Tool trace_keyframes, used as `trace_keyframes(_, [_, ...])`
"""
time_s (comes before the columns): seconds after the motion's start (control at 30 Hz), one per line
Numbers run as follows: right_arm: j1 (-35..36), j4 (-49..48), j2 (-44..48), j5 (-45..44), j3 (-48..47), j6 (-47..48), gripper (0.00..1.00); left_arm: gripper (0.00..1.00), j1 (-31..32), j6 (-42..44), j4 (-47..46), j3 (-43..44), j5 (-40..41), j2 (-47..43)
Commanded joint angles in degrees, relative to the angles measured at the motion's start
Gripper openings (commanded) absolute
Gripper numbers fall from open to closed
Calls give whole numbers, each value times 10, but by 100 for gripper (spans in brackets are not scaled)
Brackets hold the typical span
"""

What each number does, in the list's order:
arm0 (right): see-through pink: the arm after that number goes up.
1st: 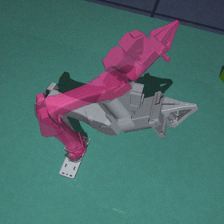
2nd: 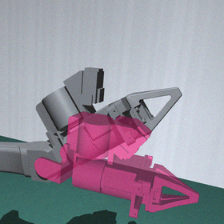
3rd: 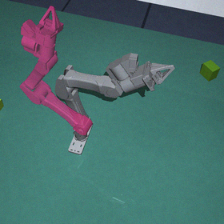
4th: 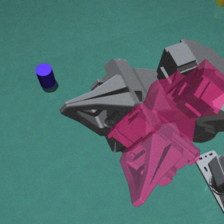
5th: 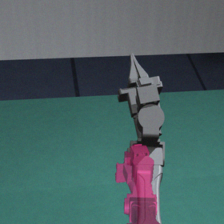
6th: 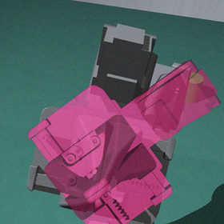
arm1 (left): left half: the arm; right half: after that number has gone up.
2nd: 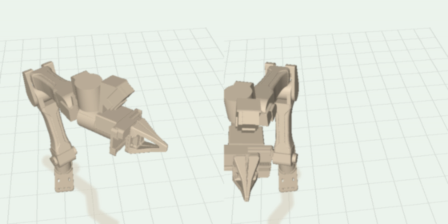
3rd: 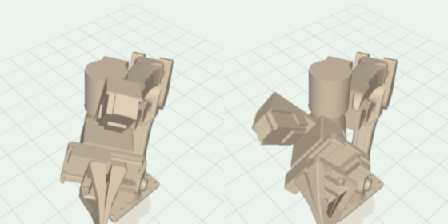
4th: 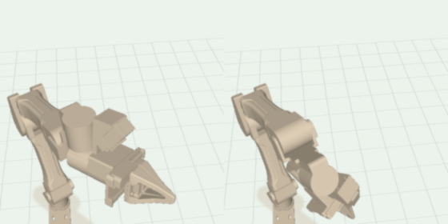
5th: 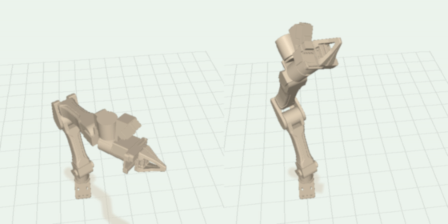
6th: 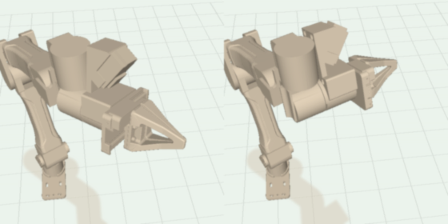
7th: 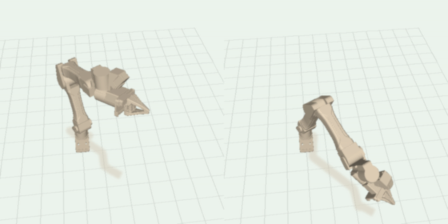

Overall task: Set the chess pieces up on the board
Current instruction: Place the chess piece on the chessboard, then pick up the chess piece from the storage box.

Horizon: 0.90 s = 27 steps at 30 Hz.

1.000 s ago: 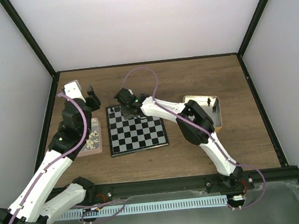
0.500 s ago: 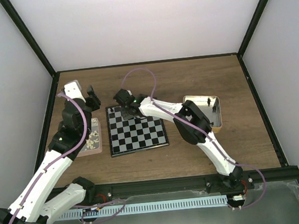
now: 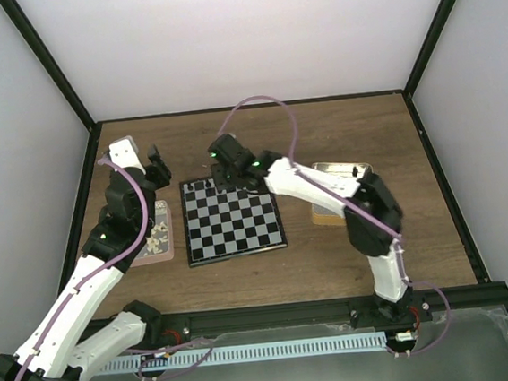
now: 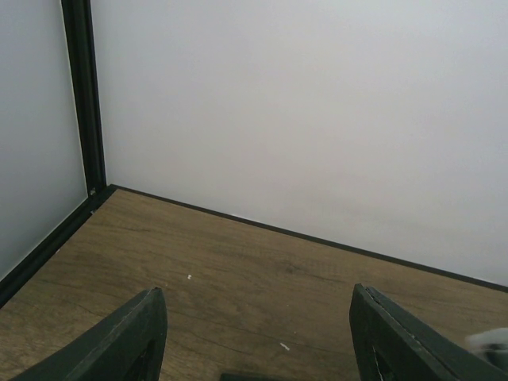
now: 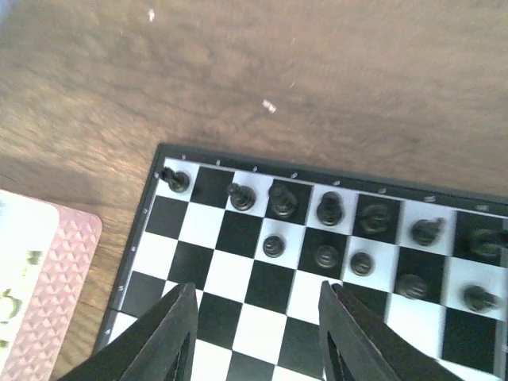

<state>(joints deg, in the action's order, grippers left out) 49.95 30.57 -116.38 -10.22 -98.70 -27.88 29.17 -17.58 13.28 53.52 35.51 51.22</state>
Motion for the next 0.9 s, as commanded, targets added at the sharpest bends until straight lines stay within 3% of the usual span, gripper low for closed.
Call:
trace_keyframes(0.0, [-39,-45,113,-38,100,-39,44,65,-3,2,-8,-5,1,-10])
trace_keyframes(0.17, [-123,-49,221,-99,257,-88,44,65,-3,2,-10,-5,-2,-8])
trace_keyframes(0.4, [-268,-40,321,-145,402,-98,46,65,-3,1,-13,-5,-7,-3])
trace_keyframes(0.63, [-360,-86,286,-143,454,-86,41,65,-3,0,-15,-2,-13,6])
trace_keyframes(0.7, [-375,-111,266,-135,454,-68,34,65,-3,2,-13,-2,-13,6])
trace_keyframes(0.87, [-398,-154,214,-121,442,-43,31,65,-3,3,-12,0,-11,5])
